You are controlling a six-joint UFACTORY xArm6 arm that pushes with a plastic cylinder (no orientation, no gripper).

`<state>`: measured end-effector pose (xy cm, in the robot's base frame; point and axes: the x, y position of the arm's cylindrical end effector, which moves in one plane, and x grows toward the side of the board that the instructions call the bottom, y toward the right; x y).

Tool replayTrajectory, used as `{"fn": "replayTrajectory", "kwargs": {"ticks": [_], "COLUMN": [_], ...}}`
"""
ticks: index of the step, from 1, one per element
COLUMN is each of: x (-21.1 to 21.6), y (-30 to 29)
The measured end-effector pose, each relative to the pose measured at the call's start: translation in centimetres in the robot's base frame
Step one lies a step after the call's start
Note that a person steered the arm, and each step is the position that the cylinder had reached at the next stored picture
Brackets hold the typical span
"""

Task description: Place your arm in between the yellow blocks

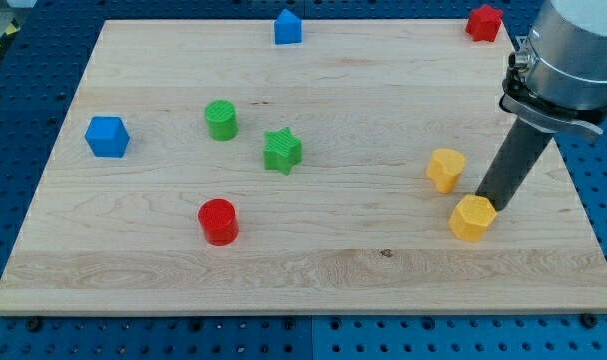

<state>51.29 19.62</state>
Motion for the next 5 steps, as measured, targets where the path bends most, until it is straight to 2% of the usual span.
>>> {"fn": "replayTrajectory", "kwargs": {"ticks": [5], "x": [0.0], "y": [-2.9]}}
